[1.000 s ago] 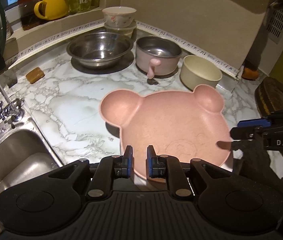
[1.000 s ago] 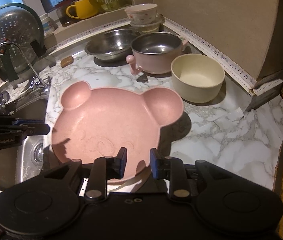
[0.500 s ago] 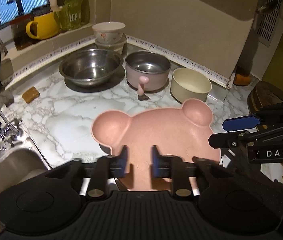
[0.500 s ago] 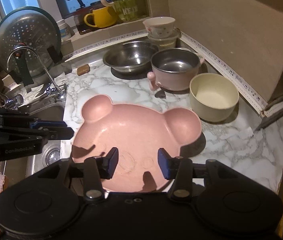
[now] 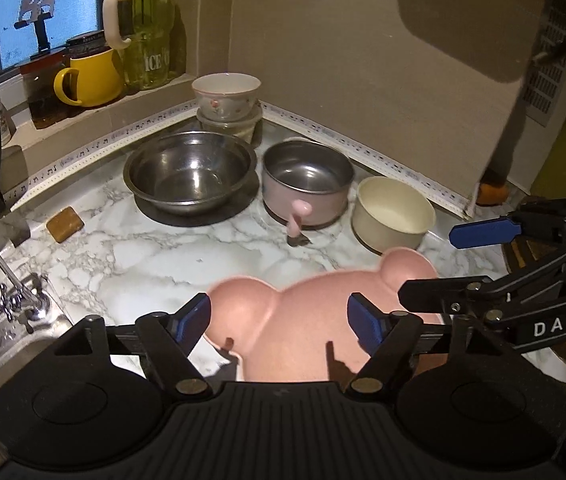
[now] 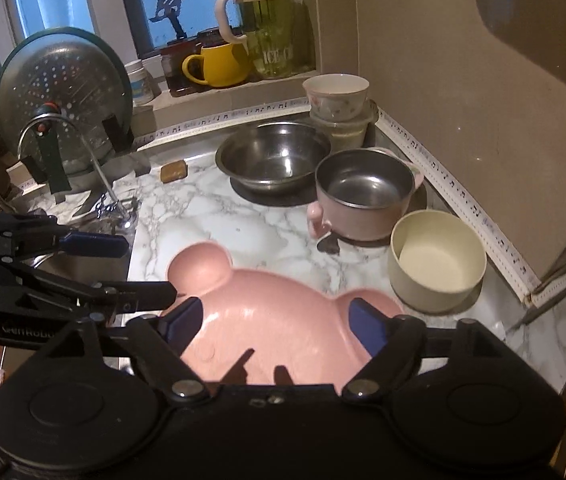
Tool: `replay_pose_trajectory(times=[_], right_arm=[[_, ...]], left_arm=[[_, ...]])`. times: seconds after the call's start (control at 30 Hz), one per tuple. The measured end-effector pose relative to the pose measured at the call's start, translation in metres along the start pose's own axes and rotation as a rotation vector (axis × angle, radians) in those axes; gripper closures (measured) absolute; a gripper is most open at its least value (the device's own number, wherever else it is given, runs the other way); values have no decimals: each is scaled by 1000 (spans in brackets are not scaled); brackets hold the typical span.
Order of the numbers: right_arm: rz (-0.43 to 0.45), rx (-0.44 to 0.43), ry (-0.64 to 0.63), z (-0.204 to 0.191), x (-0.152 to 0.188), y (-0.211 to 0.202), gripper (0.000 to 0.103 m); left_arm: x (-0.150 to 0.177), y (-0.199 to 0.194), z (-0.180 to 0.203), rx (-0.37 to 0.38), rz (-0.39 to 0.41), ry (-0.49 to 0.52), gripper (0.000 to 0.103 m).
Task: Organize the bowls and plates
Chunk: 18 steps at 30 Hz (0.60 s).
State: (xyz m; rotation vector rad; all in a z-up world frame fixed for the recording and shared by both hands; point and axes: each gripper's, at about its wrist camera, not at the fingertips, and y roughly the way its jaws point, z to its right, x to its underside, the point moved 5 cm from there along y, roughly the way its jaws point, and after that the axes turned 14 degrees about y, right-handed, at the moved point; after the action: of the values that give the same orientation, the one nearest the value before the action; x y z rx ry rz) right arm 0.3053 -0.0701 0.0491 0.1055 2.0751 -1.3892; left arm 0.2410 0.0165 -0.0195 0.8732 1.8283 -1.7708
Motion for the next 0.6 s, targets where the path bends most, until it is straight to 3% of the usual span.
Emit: replay_pose_trajectory(times=[0.3, 0.33, 0.43, 0.6], right_arm=[[-5, -15, -43, -11, -40, 26, 11], [0, -9, -45, -12, -47, 29, 10], [6, 3, -50, -13, -69, 41, 9], [15, 1, -14, -11, -112, 68, 4]], left_arm=[[-24, 23, -43, -64, 2, -50, 22], [-27, 27, -50, -63, 0, -57, 21], [-36, 41, -70, -42, -19, -83, 3], [-48, 60, -105, -63, -27, -143, 1]])
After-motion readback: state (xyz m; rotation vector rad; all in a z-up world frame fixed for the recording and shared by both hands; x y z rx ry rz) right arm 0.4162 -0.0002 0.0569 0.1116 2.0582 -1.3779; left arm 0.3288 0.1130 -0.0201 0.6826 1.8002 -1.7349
